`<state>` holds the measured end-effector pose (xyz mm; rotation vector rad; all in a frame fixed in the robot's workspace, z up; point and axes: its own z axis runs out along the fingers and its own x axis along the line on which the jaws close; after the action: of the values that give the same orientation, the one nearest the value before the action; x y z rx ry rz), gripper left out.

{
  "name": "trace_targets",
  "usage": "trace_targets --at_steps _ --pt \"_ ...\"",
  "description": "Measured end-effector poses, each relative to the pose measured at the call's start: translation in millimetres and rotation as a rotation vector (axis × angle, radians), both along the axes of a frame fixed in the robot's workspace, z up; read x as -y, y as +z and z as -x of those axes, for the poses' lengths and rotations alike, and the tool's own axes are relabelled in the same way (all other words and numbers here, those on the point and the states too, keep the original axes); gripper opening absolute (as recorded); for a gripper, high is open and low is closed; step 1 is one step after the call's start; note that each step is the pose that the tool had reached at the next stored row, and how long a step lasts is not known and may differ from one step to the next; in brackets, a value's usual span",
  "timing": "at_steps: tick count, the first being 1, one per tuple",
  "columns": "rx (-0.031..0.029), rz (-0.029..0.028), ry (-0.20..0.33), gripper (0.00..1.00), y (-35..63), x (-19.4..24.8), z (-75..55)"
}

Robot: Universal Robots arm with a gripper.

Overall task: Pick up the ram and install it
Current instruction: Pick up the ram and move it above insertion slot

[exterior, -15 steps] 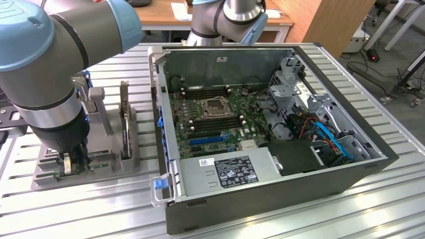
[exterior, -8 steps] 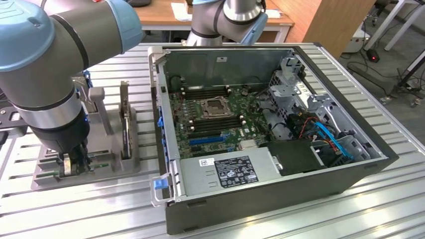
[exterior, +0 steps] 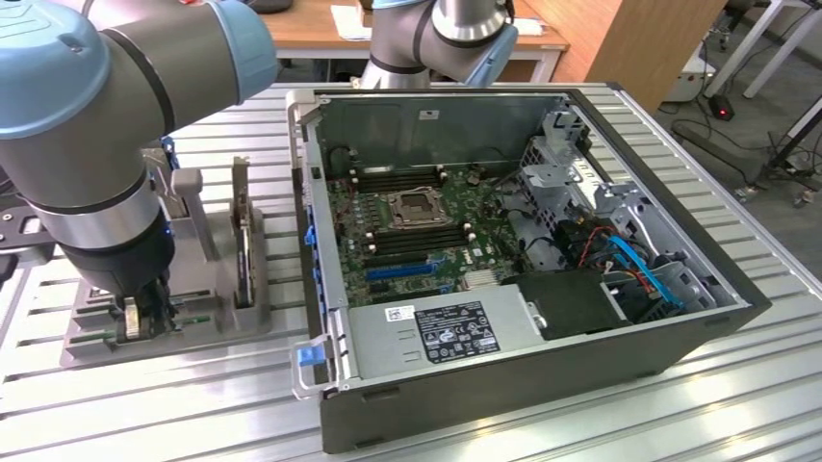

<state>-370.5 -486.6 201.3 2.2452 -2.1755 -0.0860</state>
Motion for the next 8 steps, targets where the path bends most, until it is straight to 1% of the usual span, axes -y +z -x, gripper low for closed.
trace_targets --at_steps 8 --pt "-0.0008 -0.0001 0.004 0.22 0.0 0.1 -0.2"
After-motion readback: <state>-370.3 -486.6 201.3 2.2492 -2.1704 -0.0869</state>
